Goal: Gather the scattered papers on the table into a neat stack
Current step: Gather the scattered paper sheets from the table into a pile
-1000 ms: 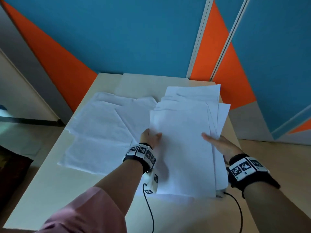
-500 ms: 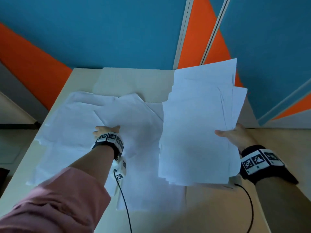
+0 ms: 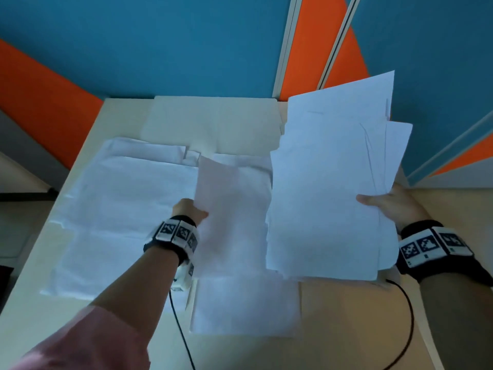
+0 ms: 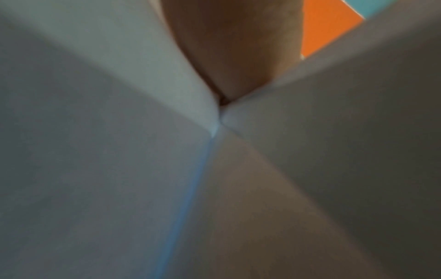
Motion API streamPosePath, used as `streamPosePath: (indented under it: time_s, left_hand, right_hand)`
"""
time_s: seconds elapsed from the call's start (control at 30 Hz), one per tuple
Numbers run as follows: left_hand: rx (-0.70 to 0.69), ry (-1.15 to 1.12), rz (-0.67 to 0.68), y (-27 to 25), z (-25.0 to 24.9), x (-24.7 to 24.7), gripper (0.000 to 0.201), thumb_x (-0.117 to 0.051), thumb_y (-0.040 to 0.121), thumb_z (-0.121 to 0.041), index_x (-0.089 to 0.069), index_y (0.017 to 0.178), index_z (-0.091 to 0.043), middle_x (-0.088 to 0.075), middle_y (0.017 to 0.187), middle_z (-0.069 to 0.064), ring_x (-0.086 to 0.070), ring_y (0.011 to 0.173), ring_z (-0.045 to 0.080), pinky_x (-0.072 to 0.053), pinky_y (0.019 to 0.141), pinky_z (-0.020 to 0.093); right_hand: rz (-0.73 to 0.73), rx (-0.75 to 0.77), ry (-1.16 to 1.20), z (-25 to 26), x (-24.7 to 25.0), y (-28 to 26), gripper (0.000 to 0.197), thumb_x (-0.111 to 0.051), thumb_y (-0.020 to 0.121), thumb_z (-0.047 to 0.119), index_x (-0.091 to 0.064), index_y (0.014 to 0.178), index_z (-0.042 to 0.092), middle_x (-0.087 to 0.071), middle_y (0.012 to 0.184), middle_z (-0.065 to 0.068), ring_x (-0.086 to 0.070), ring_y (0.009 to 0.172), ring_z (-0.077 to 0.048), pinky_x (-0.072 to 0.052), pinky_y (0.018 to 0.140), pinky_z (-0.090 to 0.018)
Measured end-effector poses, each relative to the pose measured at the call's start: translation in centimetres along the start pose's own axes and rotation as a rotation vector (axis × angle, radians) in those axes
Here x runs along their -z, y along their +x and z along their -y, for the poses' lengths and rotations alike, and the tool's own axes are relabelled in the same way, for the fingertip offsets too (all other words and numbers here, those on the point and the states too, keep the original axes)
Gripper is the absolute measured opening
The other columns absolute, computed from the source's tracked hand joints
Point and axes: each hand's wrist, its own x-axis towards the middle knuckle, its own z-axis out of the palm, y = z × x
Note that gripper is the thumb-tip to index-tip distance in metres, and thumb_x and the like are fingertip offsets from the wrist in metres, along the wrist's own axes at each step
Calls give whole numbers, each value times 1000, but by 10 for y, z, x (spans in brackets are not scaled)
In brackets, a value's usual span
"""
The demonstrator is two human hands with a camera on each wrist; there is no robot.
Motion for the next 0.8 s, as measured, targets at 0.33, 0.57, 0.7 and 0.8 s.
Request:
streamPosePath:
  time_s: [0.33,0.57,0.7,0.8]
  left_hand:
    - [-18,287,-146,-71,7,-76,84,-75,70,-42,-32,134,-11,-34,135,15,-36,126,30,-42,97,37]
    - [118,146,-102,-70,2,-76,101,-81,62,-46,-28,136,-1,-40,139,18,-39,130,30,-40,101,37]
    - [109,110,-54,-69,-2,-76,82,-78,67,-43,-43,131,-5,-49,133,12,-45,126,28,-40,100,36]
    - [67,-106,-47,-71,-6,-79,78,-77,73,-18,-31,135,-7,-46,134,18,-50,123,32,-43,99,38]
  right_hand:
    - [-67,50,6,2,26,-18,37,-65,85,7,-58,121,-1,-61,109,-11,-57,97,-25,-43,86,-34]
    - [-19,65,27,-12,21,-32,14,-66,84,5,-57,88,15,-58,109,-10,-55,98,-24,-44,91,-37]
    - [-31,59,36,-17,20,-38,26,-68,83,5,-52,79,25,-60,109,-10,-57,102,-28,-45,99,-47]
    - [-38,40,52,-20,21,-40,20,-68,83,7,-61,102,9,-60,108,-9,-57,99,-26,-45,93,-39]
